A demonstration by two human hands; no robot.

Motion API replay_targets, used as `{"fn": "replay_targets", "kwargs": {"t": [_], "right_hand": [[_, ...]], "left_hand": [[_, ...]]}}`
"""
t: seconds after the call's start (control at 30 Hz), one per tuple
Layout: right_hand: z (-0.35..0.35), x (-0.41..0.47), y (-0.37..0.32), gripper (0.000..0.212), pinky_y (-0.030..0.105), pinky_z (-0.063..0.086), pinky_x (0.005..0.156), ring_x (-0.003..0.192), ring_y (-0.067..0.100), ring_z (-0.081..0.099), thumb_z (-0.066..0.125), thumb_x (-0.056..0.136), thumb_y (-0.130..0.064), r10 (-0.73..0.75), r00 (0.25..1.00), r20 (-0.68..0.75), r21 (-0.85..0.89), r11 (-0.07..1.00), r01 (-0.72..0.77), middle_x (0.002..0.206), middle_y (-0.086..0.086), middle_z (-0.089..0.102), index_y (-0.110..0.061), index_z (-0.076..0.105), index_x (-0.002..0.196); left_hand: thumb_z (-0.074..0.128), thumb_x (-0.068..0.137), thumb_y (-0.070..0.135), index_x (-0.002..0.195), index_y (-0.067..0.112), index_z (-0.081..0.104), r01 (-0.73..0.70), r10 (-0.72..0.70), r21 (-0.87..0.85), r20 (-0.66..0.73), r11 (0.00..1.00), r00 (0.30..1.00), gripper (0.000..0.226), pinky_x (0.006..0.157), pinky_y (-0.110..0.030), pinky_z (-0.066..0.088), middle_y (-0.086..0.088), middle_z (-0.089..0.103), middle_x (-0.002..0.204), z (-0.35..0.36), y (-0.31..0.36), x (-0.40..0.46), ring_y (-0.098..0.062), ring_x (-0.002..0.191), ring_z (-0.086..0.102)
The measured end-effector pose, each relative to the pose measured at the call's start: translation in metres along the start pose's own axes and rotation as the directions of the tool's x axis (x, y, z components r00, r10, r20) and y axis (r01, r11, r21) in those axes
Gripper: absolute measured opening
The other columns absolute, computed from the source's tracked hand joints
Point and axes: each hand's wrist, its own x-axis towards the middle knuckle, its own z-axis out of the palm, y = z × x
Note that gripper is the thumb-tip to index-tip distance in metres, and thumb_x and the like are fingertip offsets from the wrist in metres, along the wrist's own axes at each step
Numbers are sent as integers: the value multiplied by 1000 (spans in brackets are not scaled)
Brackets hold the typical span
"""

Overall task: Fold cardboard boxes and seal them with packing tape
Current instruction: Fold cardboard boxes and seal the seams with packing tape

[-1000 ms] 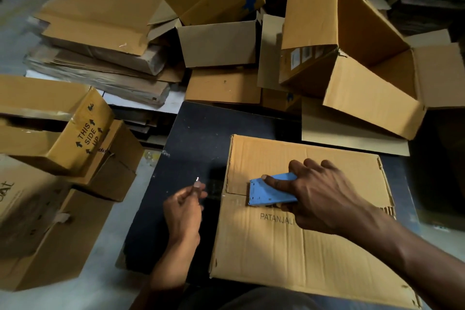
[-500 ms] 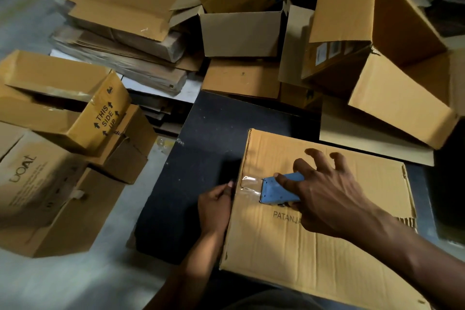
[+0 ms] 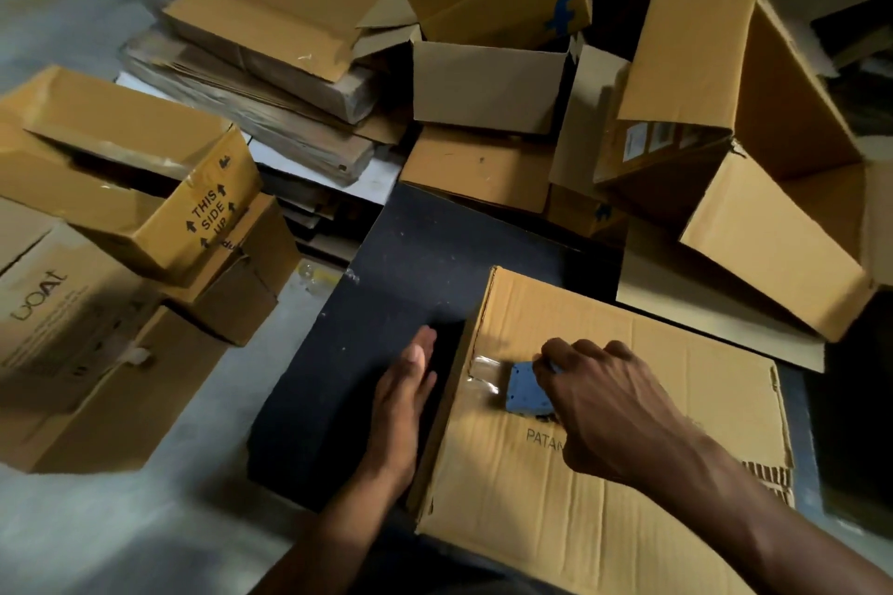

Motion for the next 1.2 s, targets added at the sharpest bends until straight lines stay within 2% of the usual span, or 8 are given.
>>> {"fn": "replay_targets", "kwargs": {"t": [0.07,0.13,0.3,0.43,0.53,0.63,0.77,1.2], "right_hand": [[-2,-1,-2,69,41,43,106,122,25,51,63,92,-34,8,1000,11,2,1000,-8,144,4,42,-17,36,153],[-3,0,-2,71,39,41,110,128,24,49,62,93,-35,12,999,30,13,1000,-12,149,2,40,-20,32,156],[1,2,-4,79,41,39,112,133,25,45,66,91,-36,19,998,53,-22,1000,-18,155,4,35,-22,27,159],[9,1,2,93,48,57,84,106,30,64,91,61,-36,6,996,84,-45,999,-2,130,8,60,-29,47,143],[8,-6,8,80,47,48,99,123,30,52,73,84,-31,-101,994,49,-27,994,102,147,6,43,-39,27,149],[2,-15,28,80,41,45,100,126,26,47,59,98,-31,-179,983,38,7,984,179,155,4,25,-50,7,155],[3,-28,64,83,34,49,86,113,20,52,53,103,-36,-271,958,91,61,962,267,147,3,31,-58,-8,155],[59,-94,134,79,36,44,95,119,18,47,49,104,-44,-245,970,7,94,966,243,138,1,35,-58,-9,155]], "left_hand": [[44,84,83,156,31,39,52,-36,-61,239,997,970,89,109,-23,39,20,49,154,-4,4,-7,2,141,46],[42,76,95,159,39,26,65,-107,119,393,991,913,102,110,-18,38,25,40,158,-10,-5,-11,7,143,39],[56,87,80,158,58,5,-105,-207,600,428,793,880,91,127,-43,21,26,19,166,-22,-9,2,1,149,23],[64,92,63,158,38,-24,-481,77,778,495,404,866,113,121,-17,-8,28,-28,163,-3,27,7,10,148,-23],[48,92,74,165,23,-10,-649,62,760,647,29,760,106,129,-37,-7,12,-23,169,15,28,7,-2,151,-29],[27,94,80,165,16,-5,-614,-3,766,625,-188,781,101,128,-52,3,2,-26,170,15,13,3,-13,153,-30],[23,93,82,166,19,-4,-606,-3,752,627,-261,779,100,128,-54,2,3,-22,171,12,14,3,-15,155,-25],[16,91,86,164,28,-13,-547,-14,761,579,-350,815,98,127,-60,1,10,-24,170,19,18,-2,-20,157,-21]]}}
